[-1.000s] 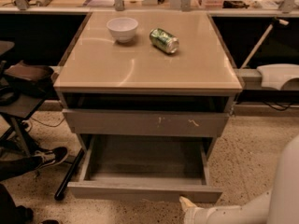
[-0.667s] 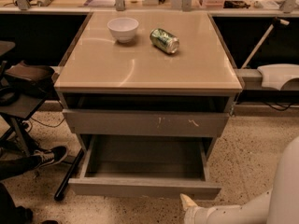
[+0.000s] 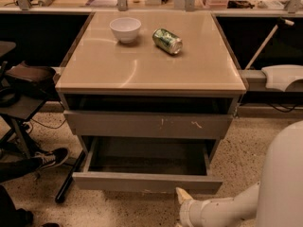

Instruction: Close middle drawer

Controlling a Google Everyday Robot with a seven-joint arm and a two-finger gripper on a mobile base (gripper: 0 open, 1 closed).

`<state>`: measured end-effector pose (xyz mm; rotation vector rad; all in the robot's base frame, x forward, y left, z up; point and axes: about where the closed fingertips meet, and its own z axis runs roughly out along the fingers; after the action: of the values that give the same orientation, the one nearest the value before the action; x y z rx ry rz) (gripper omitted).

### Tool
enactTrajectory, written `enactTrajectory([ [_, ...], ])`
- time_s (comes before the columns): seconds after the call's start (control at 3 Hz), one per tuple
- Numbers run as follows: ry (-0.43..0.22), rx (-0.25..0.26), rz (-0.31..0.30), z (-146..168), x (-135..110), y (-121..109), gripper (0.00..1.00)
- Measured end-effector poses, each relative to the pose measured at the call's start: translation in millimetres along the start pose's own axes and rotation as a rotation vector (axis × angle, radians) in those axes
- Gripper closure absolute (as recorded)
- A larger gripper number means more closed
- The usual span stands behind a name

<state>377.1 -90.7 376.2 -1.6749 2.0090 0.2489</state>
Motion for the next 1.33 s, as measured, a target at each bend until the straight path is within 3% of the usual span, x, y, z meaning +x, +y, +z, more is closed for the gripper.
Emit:
enactTrajectory([
  [0.33, -0.02, 0.032, -0.024, 12, -30, -38, 0.0],
  [0.67, -0.02, 0.032, -0.024, 12, -31, -38, 0.0],
  [1.33, -0.062, 0.028, 0.003, 32, -32, -72, 0.0],
])
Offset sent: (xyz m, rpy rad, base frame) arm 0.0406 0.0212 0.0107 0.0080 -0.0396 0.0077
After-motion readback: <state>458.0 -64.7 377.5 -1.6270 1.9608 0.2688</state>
